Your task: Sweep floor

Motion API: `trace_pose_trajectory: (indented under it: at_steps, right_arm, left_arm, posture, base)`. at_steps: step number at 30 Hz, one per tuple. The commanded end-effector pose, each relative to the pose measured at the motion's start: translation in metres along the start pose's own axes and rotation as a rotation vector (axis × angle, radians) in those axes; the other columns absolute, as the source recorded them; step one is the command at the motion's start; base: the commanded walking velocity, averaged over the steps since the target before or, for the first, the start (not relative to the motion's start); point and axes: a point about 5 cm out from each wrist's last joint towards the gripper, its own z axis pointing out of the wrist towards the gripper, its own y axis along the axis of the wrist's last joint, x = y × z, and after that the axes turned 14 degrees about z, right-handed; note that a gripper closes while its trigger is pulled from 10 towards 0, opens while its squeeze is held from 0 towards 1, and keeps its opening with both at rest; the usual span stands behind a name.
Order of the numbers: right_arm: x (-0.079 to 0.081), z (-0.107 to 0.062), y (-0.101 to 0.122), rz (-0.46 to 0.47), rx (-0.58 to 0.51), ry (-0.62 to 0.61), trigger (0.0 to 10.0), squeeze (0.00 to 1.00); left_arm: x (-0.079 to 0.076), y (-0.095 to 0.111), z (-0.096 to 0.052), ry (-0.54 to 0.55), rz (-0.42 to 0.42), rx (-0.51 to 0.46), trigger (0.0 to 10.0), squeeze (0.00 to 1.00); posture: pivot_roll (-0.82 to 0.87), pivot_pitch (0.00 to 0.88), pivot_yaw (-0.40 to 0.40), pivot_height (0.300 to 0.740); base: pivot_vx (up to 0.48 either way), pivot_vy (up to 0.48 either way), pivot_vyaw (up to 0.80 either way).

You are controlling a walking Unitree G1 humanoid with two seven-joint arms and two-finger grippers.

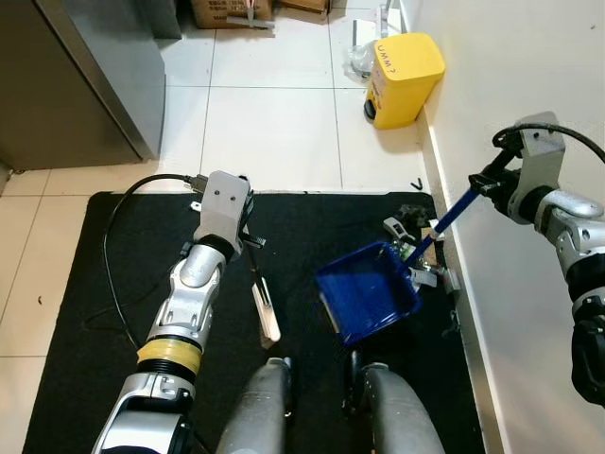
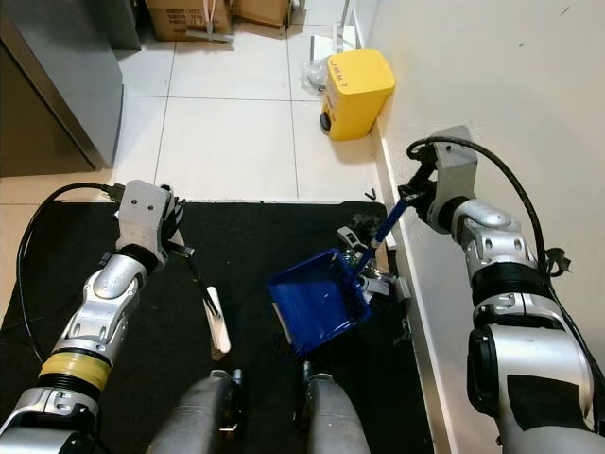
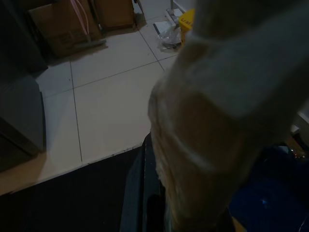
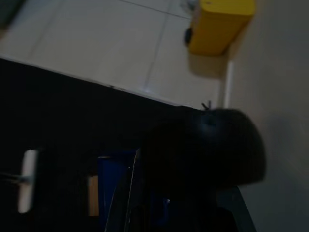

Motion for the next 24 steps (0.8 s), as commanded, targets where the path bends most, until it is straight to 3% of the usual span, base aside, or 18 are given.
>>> trace_pose_trajectory:
  at_steps: [1, 12, 17, 24]
  right_arm:
    - [-0.002, -0.002, -0.010, 0.006, 0.008, -0.018, 10.0, 0.00]
    - [0.004, 0.000, -0.014, 0.015, -0.037, -0.021, 10.0, 0.00]
    - [0.011, 0.002, -0.031, 0.013, 0.041, 0.001, 10.0, 0.00]
    - [0.022, 0.007, -0.045, -0.049, 0.095, -0.007, 10.0, 0.00]
  left_arm:
    - [-0.014, -0.003, -0.004, -0.019, -0.043, 0.004, 10.0, 0.00]
    - [-0.016, -0.006, -0.007, -0.020, -0.047, 0.005, 10.0, 0.00]
    - [-0.018, -0.005, -0.006, -0.018, -0.051, 0.005, 10.0, 0.00]
    - [-0.006, 0.001, 0.011, 0.038, -0.087, -0.014, 10.0, 0.00]
  posture:
    - [0.03, 0.255, -0.067, 0.740]
    - [0.03, 0.251, -0.060, 0.740]
    - [0.03, 0.254, -0.068, 0.740]
    - [0.00, 0.273, -0.070, 0.740]
  base:
    - [0.000, 0.000, 0.00]
    - [0.000, 0.000, 0.00]
    - [0.000, 0.000, 0.00]
    - [0.000, 0.000, 0.00]
